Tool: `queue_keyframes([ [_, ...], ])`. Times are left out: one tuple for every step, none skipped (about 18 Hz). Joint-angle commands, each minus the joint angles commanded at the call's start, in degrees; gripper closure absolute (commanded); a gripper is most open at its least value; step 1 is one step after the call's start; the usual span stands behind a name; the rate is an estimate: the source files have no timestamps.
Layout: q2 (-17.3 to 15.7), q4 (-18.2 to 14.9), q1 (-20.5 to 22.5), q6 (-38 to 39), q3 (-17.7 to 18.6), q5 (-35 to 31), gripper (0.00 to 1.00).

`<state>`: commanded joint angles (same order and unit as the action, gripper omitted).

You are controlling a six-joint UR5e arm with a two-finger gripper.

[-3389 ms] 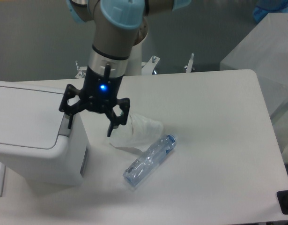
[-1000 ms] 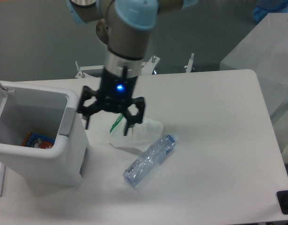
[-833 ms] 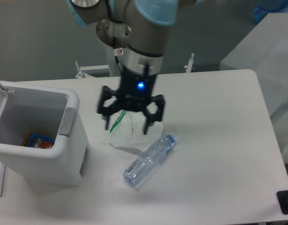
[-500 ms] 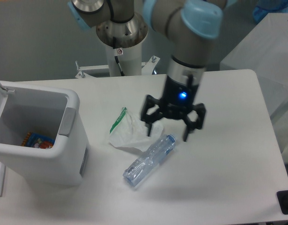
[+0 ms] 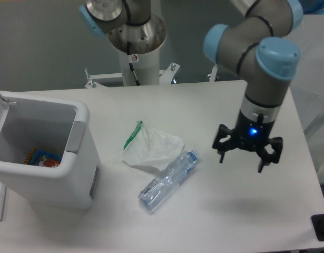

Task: Open the trash can

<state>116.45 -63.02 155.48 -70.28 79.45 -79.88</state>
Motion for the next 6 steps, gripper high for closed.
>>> queue_keyframes([
  [0.35, 0.00, 0.17, -3.08, 0.17, -2.10, 0.00],
  [0.61, -0.09, 0.70, -5.46, 0.18, -3.78, 0.00],
  [0.70, -0.17, 0.88, -7.22, 0.18, -4.58, 0.00],
  [0.79, -0.09, 0.88, -8.37, 0.44, -4.76, 0.00],
  [0.79, 0.00, 0.79, -8.73, 0.44, -4.76, 0.00],
  [0.97, 0.17, 0.70, -8.65, 0.35, -4.85, 0.00],
])
